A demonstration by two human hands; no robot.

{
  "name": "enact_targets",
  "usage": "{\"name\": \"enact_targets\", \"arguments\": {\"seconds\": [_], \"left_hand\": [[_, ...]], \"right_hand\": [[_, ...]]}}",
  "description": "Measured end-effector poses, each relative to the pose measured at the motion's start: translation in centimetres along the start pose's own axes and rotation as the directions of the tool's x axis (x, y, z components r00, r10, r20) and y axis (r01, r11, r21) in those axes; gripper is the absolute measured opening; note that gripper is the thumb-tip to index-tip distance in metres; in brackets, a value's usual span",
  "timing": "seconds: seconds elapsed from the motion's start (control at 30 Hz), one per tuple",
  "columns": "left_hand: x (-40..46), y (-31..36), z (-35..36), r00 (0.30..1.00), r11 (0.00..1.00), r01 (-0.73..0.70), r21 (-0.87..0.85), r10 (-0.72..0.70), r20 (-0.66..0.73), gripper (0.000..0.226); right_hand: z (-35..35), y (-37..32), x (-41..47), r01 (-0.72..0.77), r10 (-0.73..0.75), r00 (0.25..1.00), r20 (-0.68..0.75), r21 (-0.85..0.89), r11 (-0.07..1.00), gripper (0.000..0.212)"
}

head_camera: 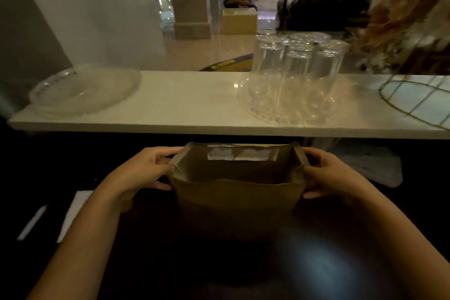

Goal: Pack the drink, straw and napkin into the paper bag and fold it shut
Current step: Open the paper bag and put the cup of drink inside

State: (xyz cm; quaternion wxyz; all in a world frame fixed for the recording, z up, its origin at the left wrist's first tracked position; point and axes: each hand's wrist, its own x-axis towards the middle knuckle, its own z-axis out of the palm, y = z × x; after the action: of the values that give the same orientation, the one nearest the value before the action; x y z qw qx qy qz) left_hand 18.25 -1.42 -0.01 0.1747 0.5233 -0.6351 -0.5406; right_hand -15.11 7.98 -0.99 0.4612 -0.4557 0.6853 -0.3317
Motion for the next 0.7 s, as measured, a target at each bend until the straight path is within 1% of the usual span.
{"name": "enact_targets", "arguments": {"seconds": [0.07, 0.17, 0.3, 0.37, 0.47, 0.5, 0.53, 0.57, 0.6, 0.63, 0.67, 0.7], "left_hand": [[-0.9, -1.3, -1.8, 0.999, 0.999, 0.030, -0.017, -0.031, -0.040, 0.053], [-2.1, -2.8, -4.8, 0.990, 0.996, 0.053, -0.071, -0.062, -0.126, 0.052], [-3.1, -4.4, -9.0, 0.984, 0.995, 0.076, -0.067, -0.086, -0.155, 0.051], [-3.0, -5.3, -10.6, 0.985, 0.996, 0.079, -0.051, -0.086, -0.153, 0.047], [-2.2, -6.9, -12.3, 0.986, 0.996, 0.078, -0.041, -0.083, -0.144, 0.035], [-1.7, -7.7, -12.9, 0.981, 0.997, 0.065, -0.053, -0.073, -0.181, 0.036], [-1.1, -8.7, -13.4, 0.966, 0.998, 0.053, -0.045, -0.063, -0.249, 0.041], [-0.4, -9.9, -13.8, 0.941, 0.998, 0.053, 0.031, -0.040, -0.336, 0.048], [0.4, -11.1, -14.2, 0.920, 0.978, 0.076, 0.194, 0.006, -0.391, 0.057], [1.3, -12.5, -14.4, 0.928, 0.908, 0.122, 0.402, 0.039, -0.370, 0.068], [2.1, -13.8, -14.3, 0.954, 0.803, 0.139, 0.580, 0.048, -0.295, 0.078], [2.9, -15.0, -14.1, 0.979, 0.705, 0.131, 0.697, 0.017, -0.202, 0.084]], "right_hand": [[2.4, -1.6, 1.4, 0.030, -0.027, 0.997, 0.067, -0.047, 0.998, 0.038], [5.4, -3.7, 2.8, 0.073, -0.061, 0.987, 0.148, -0.077, 0.994, 0.044], [9.0, -5.7, 3.6, 0.112, -0.079, 0.962, 0.262, -0.112, 0.987, 0.042], [10.3, -6.2, 3.9, 0.127, -0.089, 0.958, 0.274, -0.121, 0.985, 0.043], [11.6, -6.6, 4.5, 0.132, -0.100, 0.959, 0.266, -0.107, 0.985, 0.045], [12.0, -6.7, 4.7, 0.136, -0.103, 0.959, 0.265, -0.106, 0.985, 0.046], [12.2, -6.8, 4.8, 0.137, -0.104, 0.959, 0.265, -0.109, 0.985, 0.048], [12.5, -6.8, 4.9, 0.135, -0.102, 0.959, 0.263, -0.111, 0.985, 0.049], [12.7, -6.8, 4.9, 0.132, -0.100, 0.960, 0.261, -0.112, 0.985, 0.049], [12.9, -6.8, 4.9, 0.131, -0.098, 0.961, 0.259, -0.115, 0.985, 0.050], [13.0, -6.8, 4.9, 0.128, -0.094, 0.961, 0.259, -0.119, 0.985, 0.052], [13.0, -6.8, 4.9, 0.124, -0.089, 0.961, 0.260, -0.121, 0.985, 0.053]]}}
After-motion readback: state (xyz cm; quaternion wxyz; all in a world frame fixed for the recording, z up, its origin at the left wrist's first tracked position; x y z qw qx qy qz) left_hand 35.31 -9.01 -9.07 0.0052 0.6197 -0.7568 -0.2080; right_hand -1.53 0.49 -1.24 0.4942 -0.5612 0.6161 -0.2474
